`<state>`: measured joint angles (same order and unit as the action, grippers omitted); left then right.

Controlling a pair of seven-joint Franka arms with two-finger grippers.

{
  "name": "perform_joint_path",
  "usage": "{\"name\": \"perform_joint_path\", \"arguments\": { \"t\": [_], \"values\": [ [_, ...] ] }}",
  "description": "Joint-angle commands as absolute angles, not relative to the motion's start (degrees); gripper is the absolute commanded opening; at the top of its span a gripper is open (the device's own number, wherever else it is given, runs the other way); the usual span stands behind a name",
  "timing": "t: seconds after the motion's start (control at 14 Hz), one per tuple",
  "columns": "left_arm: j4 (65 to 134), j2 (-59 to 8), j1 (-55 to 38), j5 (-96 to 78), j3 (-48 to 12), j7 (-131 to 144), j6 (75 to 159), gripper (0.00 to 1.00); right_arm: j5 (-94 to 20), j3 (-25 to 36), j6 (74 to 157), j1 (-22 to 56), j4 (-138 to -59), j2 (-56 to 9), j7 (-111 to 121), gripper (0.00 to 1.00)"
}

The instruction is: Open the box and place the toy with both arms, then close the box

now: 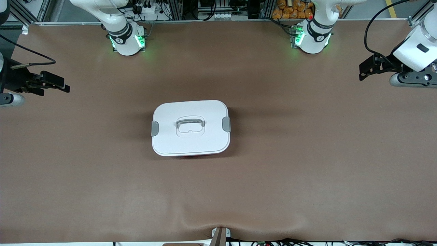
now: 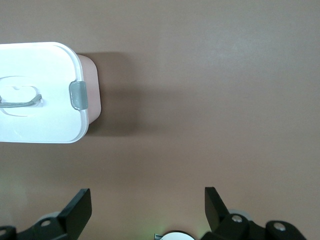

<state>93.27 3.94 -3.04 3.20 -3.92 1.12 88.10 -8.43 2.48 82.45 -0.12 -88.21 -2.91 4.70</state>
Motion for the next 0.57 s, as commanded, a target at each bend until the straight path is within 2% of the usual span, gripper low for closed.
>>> {"name": "perform_joint_path", "arguments": {
  "t": [0.0,0.5],
  "values": [
    [93.1,3.8,-2.5,4.3,-4.5,1.2,89.6,1.0,-9.8,2.5,81.5,-0.5,-86.7,-3.7,4.8,1.0],
    [93.2,3.5,-2.4,4.3,-4.4,1.1,90.2,1.0,-9.6,2.5,81.4,-0.5,-86.7,-3.7,4.9,1.0]
  ]
}}
